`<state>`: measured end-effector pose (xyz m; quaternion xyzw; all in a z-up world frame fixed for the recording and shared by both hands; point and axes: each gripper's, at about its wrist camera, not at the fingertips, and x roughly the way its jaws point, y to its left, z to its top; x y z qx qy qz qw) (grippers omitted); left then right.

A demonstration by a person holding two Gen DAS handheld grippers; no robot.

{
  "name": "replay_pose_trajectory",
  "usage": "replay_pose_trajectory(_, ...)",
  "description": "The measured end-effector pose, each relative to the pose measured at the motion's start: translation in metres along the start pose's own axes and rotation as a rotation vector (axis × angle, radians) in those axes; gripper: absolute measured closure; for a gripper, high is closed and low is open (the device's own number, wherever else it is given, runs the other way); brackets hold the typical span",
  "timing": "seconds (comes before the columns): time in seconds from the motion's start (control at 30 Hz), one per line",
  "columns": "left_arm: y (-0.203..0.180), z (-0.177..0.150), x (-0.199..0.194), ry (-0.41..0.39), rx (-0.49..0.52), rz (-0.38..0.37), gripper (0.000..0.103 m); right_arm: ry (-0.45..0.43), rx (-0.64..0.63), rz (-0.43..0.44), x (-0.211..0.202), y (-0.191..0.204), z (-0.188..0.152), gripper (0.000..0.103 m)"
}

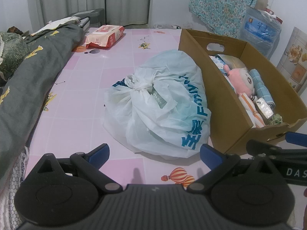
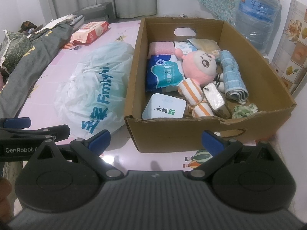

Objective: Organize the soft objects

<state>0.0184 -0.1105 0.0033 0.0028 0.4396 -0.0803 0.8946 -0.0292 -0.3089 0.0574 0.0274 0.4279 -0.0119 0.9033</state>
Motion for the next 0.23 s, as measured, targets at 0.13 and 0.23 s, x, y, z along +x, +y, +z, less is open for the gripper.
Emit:
replay_pose_trajectory(0.13, 0.001, -0.0007, 0.0011, 0.003, 0.0, -0.001, 0.002, 0.003, 0.001, 0.001, 0.001, -0.0003, 0.0005, 0.001)
replay_pose_trajectory(0.23, 0.0019, -0.0007, 0.0026, 0.005, -0.001, -0.003, 0.002, 0.007, 0.003, -0.001, 0.0002, -0.0003, -0.0007, 0.001)
